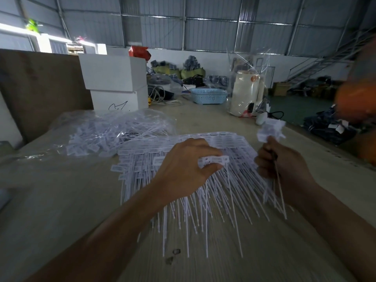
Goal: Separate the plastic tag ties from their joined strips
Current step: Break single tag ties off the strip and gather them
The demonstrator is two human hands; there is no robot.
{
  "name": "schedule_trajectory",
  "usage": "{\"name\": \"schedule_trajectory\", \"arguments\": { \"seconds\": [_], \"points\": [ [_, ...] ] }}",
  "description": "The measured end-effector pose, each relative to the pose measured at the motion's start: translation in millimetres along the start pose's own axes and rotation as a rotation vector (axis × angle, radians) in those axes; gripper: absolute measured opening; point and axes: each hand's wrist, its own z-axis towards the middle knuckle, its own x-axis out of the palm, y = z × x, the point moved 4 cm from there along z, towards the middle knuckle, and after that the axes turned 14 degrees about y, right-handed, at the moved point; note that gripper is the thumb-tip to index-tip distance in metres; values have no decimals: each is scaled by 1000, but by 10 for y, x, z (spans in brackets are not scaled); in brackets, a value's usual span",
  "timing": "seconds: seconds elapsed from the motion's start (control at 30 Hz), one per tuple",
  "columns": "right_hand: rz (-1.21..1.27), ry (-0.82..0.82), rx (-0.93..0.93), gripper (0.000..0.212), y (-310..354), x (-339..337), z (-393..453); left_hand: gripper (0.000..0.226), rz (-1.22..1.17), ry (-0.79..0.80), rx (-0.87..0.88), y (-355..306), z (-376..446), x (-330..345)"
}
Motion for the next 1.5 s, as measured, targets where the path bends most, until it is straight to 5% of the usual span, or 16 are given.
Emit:
{"name": "schedule_trajectory", "arguments": {
  "seconds": [0.13, 0.3, 0.5, 1.33, 1.5],
  "points": [
    [-45, -99, 16, 30, 7, -80, 8, 25, 0, -28, -35, 50, -9, -12],
    [-97, 224, 88, 14, -173, 251, -45, 34, -7, 11, -51, 14, -21, 16],
    [-237, 331, 189, 37, -276, 401, -101, 35, -20, 8, -27, -66, -28, 68],
    [-197, 294, 114, 29, -196, 354, -114, 21, 153, -94, -96, 7, -31, -24],
    [-366, 324, -66, 30, -135, 400, -148, 17, 113, -72, -92, 24, -24, -22]
  ]
}}
